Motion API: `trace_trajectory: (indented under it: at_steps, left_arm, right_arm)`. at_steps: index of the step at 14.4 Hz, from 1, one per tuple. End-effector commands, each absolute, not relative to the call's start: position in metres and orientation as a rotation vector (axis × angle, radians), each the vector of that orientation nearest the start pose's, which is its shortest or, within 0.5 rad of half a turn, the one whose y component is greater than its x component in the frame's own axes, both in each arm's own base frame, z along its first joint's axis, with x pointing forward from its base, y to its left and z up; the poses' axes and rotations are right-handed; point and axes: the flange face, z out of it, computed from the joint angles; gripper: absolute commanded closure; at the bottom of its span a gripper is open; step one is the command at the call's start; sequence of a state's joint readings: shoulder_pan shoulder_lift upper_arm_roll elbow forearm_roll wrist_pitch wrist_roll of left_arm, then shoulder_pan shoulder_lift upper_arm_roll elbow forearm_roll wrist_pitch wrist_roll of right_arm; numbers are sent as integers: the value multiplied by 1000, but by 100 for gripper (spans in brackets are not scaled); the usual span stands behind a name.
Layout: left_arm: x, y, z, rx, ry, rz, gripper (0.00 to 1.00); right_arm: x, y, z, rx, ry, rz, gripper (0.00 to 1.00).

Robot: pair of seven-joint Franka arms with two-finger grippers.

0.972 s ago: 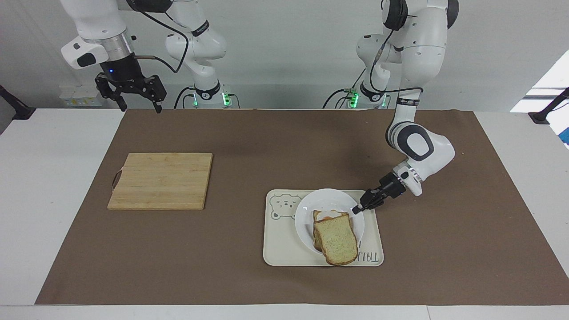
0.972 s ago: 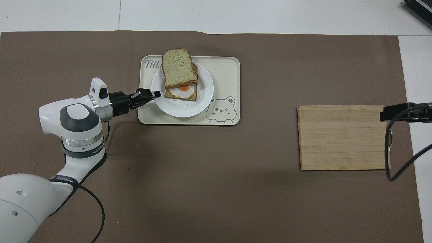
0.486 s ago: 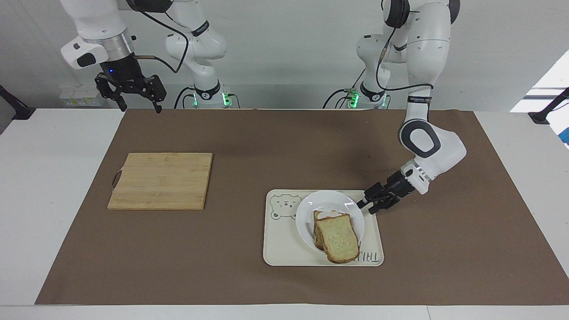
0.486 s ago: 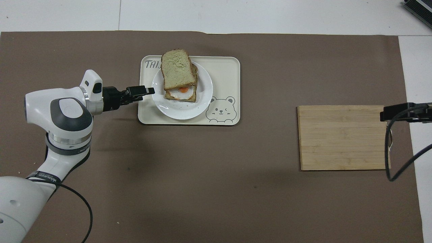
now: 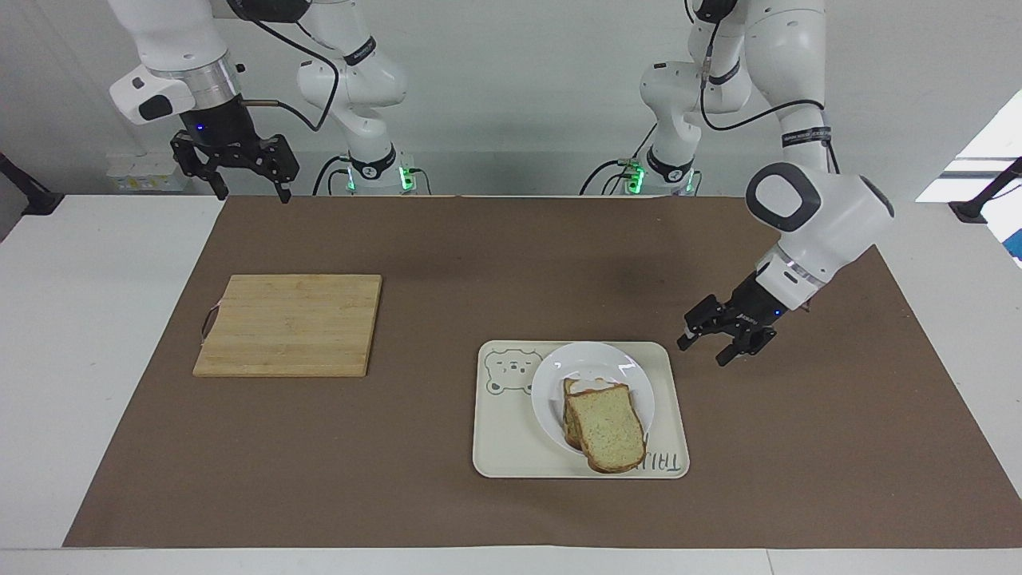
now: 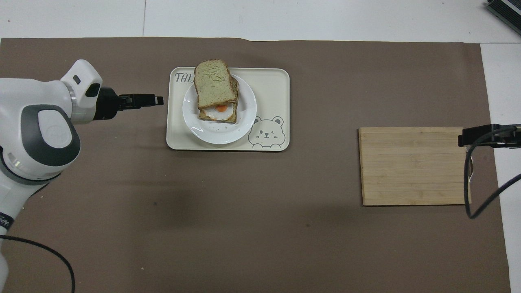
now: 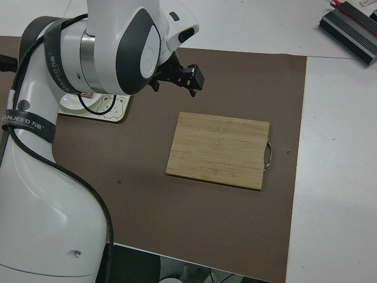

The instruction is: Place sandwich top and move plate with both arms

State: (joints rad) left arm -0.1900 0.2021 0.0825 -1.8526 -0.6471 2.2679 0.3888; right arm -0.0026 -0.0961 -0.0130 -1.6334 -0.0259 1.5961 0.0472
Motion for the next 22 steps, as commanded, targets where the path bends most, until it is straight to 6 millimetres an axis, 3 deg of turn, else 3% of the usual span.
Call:
trace_trajectory:
  at_steps: [1, 4, 7, 12, 16, 18, 19, 20, 22]
  left_arm:
    - [636, -63, 505, -3444, 439, -421, 0]
    - [636, -54, 554, -3241, 592, -371, 0]
    - [619, -42, 604, -3037, 669, -320, 0]
    - [577, -27, 660, -3040, 652, -176, 0]
    - [554, -22, 698, -3004, 638, -119, 0]
    - [547, -21, 707, -3005, 634, -134, 0]
    - [533, -18, 720, -3008, 626, -153, 0]
    - [521, -17, 722, -3017, 627, -136, 0]
    - [517, -16, 719, -3044, 526, -111, 0]
  right_arm:
    - [523, -13, 649, -3168, 66, -80, 0]
    - [523, -13, 649, -3168, 68, -80, 0]
    - [523, -13, 649, -3168, 66, -80, 0]
    - [523, -13, 649, -3168, 68, -80, 0]
    - [523, -13, 649, -3168, 66, -80, 0]
    - [523, -13, 649, -3168, 66, -80, 0]
    - [523, -13, 649, -3168, 66, -80, 0]
    - [523, -13, 649, -3168, 66, -80, 0]
    - [523, -13, 649, -3168, 68, -80, 0]
